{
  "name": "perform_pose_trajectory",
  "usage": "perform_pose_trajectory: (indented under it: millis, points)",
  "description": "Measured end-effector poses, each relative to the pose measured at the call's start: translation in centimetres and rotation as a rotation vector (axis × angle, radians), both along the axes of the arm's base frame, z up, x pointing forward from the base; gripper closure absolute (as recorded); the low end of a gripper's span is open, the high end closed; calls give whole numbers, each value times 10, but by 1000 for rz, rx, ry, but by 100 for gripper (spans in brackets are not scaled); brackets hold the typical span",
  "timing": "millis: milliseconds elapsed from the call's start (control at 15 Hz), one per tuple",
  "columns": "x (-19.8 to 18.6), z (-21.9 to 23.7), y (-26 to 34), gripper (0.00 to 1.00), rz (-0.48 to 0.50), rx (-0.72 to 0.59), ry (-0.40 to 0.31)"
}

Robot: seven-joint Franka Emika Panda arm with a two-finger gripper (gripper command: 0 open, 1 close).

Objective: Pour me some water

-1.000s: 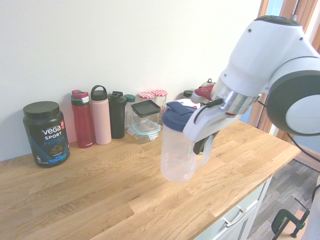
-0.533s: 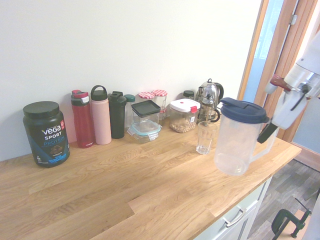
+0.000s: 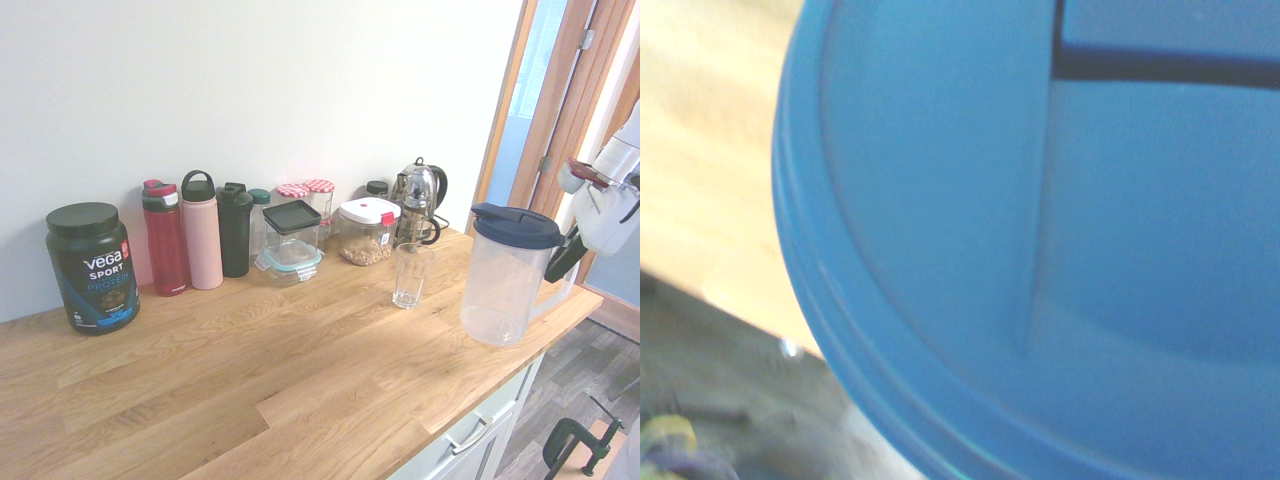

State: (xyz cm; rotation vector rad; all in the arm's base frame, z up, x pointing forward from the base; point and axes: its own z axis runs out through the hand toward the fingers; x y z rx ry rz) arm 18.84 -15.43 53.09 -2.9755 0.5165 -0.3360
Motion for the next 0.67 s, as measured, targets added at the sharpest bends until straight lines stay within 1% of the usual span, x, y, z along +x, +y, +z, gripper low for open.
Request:
perform_pose_trajectory:
  millis: [333,467,667]
  points:
    - [2,6,-41,100,203,-83,46]
    - [9,11,-63,100,221,-79,45]
    - [50,16,-77,100,230,-106,74]
